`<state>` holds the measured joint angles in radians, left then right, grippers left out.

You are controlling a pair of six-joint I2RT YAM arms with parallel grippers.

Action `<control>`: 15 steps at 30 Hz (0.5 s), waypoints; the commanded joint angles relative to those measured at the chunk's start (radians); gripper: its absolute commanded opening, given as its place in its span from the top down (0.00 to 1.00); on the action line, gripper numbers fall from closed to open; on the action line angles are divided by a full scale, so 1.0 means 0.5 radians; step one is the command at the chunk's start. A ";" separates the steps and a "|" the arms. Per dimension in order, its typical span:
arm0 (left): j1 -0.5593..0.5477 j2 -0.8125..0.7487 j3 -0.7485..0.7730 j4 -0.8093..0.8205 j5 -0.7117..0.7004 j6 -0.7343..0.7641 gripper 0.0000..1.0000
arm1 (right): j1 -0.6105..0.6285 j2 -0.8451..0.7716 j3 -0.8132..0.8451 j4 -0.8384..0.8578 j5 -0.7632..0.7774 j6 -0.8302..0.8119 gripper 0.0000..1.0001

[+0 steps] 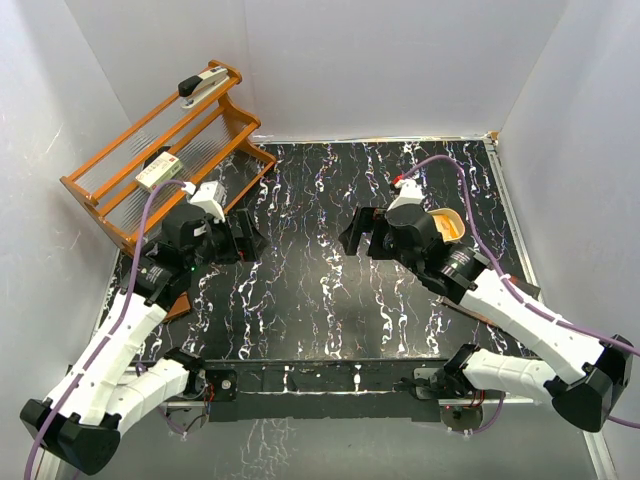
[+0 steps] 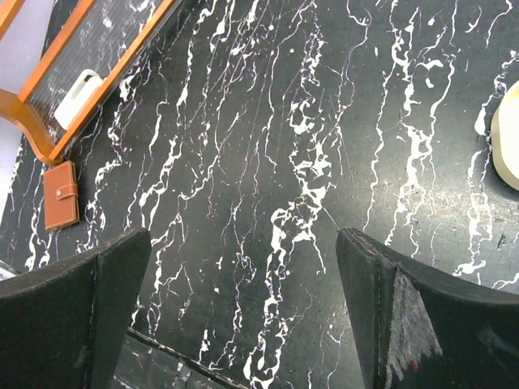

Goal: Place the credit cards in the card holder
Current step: Move the card holder to the center of the board.

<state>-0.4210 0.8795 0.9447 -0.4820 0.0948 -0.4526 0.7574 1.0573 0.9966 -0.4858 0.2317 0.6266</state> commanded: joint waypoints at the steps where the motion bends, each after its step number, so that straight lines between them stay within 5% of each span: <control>1: 0.011 0.019 0.013 -0.070 -0.175 0.024 0.01 | 0.009 -0.087 -0.002 0.083 0.105 -0.023 0.02; 15: 0.016 0.369 -0.050 -0.328 -1.144 -0.459 0.02 | 0.007 -0.061 0.007 0.161 -0.027 -0.004 0.02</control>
<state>-0.4206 1.0119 0.9291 -0.5671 -0.2680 -0.5777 0.7574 1.0241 0.9844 -0.4706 0.2417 0.6266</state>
